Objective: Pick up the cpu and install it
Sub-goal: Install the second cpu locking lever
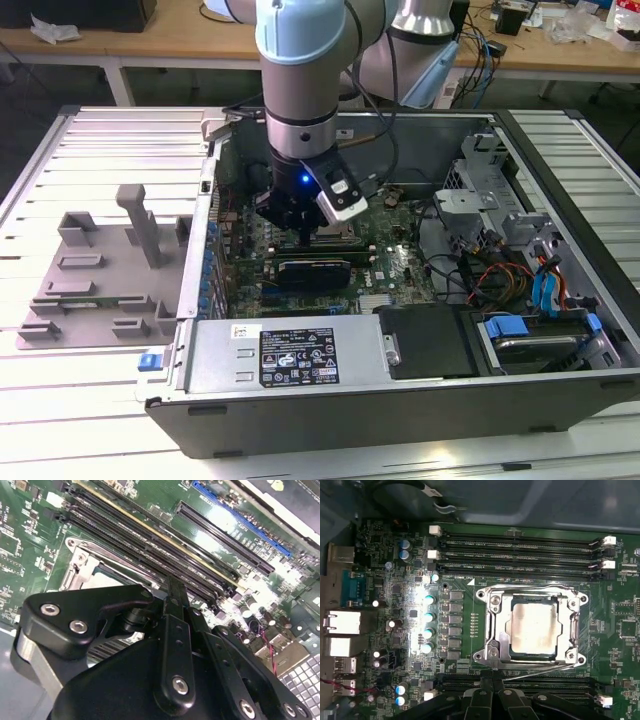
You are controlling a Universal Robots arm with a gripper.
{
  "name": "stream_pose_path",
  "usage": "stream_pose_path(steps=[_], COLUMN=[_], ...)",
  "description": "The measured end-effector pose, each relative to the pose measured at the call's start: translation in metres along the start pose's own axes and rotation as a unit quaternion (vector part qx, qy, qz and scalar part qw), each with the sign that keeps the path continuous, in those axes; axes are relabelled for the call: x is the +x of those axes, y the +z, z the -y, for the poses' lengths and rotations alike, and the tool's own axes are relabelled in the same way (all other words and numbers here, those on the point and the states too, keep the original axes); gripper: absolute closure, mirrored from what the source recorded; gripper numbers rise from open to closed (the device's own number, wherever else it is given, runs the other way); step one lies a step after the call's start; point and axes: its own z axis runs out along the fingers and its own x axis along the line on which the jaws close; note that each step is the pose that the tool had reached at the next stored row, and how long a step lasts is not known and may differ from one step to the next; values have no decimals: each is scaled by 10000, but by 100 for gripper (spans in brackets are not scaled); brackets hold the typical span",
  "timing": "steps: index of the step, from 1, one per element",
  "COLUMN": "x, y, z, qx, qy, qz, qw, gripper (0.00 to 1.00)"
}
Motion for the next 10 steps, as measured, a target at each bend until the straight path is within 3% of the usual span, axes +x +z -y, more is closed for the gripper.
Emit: stream_pose_path(steps=[2, 3, 4, 7, 8, 9, 10], x=[5, 7, 7, 12, 14, 14, 15], y=[2, 3, 5, 6, 5, 5, 4], z=[1, 3, 8, 78, 103, 113, 125], qx=[-41, -124, -153, -171, -197, -230, -309], qy=[-3, -6, -8, -8, -6, -5, -2], qz=[2, 5, 6, 7, 8, 10, 14], qw=[10000, 9999, 9999, 9999, 9998, 9997, 9995], gripper=[89, 89, 89, 89, 89, 89, 89])
